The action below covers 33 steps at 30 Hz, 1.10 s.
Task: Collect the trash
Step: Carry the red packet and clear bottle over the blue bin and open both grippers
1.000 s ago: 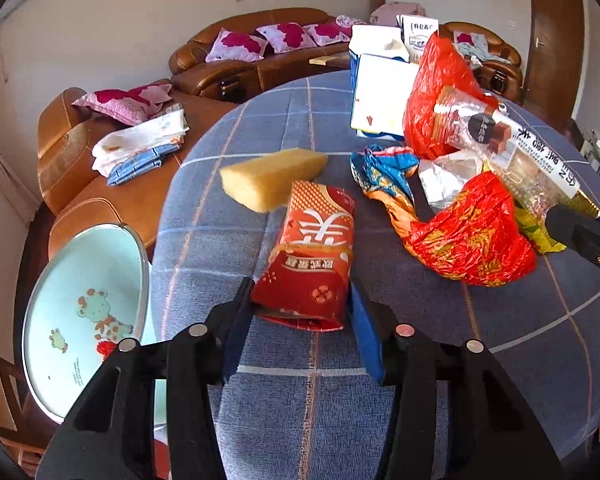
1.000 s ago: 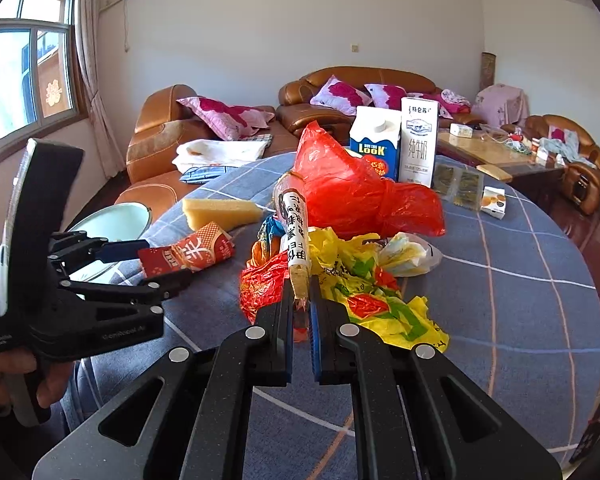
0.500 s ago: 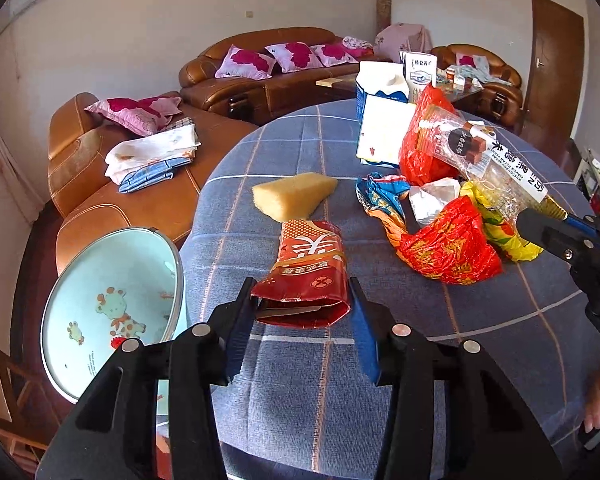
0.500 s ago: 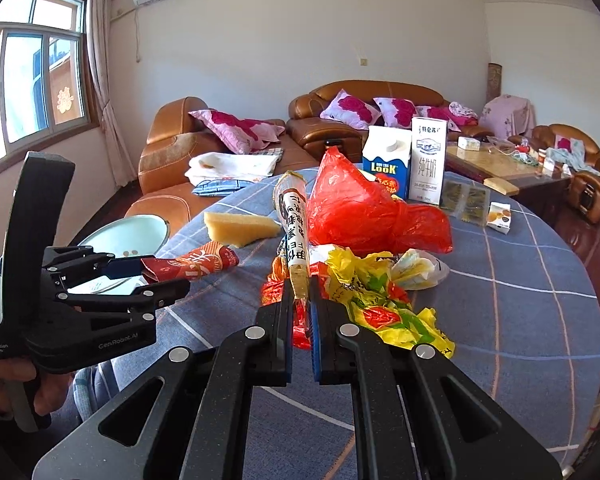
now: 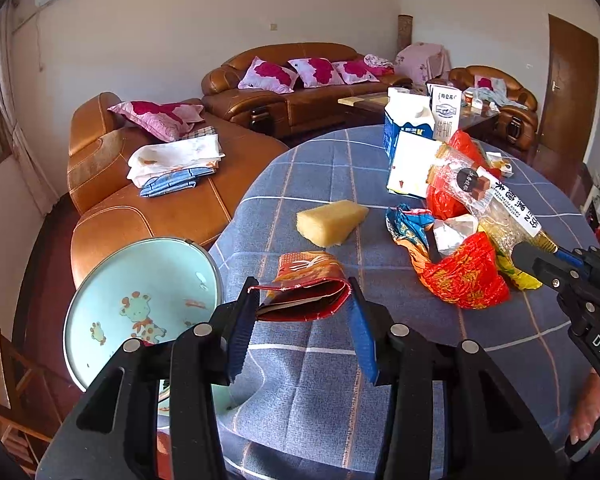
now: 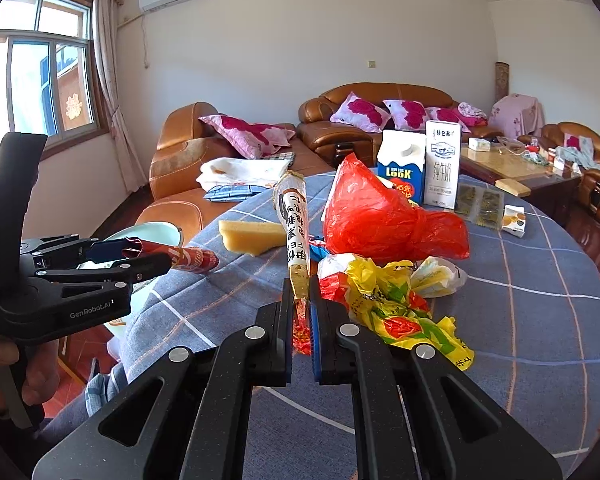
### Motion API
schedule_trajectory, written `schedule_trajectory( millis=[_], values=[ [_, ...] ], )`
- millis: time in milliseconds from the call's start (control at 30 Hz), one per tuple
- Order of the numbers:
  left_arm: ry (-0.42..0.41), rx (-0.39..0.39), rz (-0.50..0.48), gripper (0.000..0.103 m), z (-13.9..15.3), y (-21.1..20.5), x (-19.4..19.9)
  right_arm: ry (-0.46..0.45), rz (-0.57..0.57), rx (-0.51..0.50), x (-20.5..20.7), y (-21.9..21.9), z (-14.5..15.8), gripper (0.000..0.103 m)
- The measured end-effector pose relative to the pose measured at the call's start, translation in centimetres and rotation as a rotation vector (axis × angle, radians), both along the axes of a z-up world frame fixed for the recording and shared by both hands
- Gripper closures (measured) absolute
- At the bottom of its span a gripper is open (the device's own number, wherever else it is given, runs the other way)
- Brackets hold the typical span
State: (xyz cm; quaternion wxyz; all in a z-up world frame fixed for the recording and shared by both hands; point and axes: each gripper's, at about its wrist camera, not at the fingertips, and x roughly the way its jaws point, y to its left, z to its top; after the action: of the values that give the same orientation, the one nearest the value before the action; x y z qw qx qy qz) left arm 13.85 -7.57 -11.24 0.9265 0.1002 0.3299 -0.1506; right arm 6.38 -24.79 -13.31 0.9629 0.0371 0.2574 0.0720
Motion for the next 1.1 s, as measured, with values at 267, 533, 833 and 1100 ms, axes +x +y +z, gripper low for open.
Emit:
schedule_trajectory(
  millis=[267, 533, 833, 1100],
  values=[
    [-0.046, -0.003, 0.093, 0.060, 1.4, 2.8, 0.7, -0.013, 0.066, 0.002, 2.1, 2.0, 0.6, 0.095],
    [-0.129, 0.059, 0.236, 0.060, 2.5, 5.5, 1.4, -0.024, 0.156, 0.031, 6.8, 4.3, 0.9, 0.095],
    [-0.178, 0.083, 0.349, 0.060, 3.5, 8.2, 1.8, -0.022, 0.204, 0.019, 11.8, 6.6, 0.4, 0.095],
    [-0.213, 0.099, 0.417, 0.060, 4.2, 10.4, 2.1, -0.004, 0.262, 0.006, 14.5, 9.4, 0.4, 0.095]
  ],
)
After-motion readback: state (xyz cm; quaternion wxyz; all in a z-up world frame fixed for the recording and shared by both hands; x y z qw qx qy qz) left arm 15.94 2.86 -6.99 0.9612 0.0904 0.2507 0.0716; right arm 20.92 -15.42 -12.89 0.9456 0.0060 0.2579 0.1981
